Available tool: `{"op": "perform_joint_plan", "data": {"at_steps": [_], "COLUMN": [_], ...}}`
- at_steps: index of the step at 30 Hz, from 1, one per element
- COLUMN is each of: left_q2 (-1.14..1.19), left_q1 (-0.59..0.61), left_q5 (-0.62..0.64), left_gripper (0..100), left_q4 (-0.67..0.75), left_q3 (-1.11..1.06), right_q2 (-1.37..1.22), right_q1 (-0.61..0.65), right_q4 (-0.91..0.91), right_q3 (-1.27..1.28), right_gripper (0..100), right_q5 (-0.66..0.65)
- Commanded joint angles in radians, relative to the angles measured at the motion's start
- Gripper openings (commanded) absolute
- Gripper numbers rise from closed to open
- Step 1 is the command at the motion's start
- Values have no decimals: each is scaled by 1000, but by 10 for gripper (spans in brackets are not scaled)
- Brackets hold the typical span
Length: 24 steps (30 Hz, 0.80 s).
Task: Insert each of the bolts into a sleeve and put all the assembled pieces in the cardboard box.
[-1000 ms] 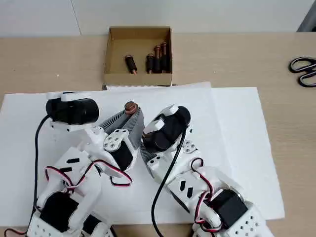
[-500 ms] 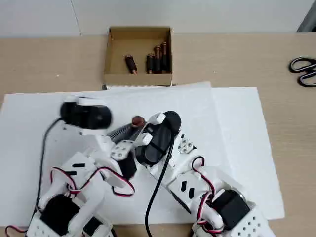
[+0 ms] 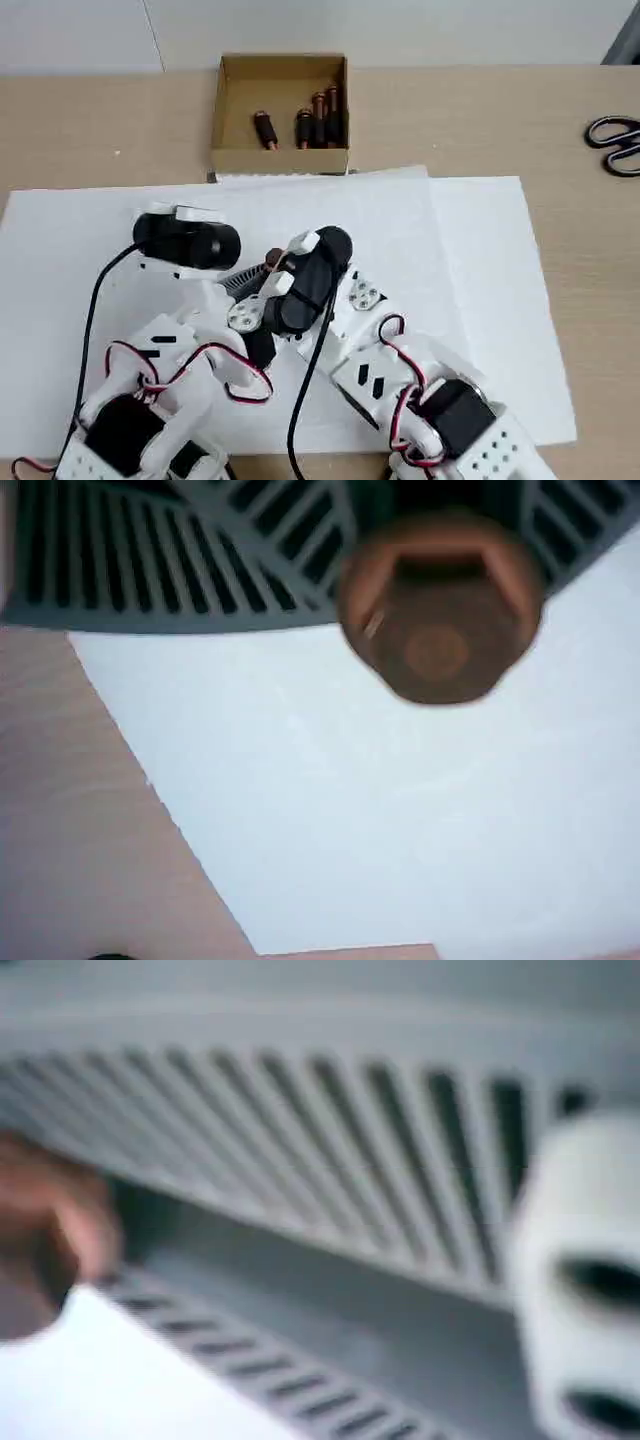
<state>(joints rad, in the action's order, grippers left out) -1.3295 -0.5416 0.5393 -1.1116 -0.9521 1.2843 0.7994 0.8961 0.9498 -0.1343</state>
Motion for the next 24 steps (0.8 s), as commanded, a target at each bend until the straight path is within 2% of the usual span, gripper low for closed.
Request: {"op": "perform_joint_plan", "data": {"at_steps": [1, 8, 24], "left_q2": [3, 3, 9], "left_q1": [-3, -2, -5], "left_q5": [-17, -43, -80], "left_gripper": [17, 250, 254], "left_q4": [-17, -15, -17], "left_q3": [-53, 1, 219], "right_q2": [19, 16, 21], "right_q1": [1, 1, -18], "right_q4": [-50, -44, -44], "right_q3": [-75, -69, -6], "right_gripper": [2, 2, 2], "right_q5": [-17, -15, -11]}}
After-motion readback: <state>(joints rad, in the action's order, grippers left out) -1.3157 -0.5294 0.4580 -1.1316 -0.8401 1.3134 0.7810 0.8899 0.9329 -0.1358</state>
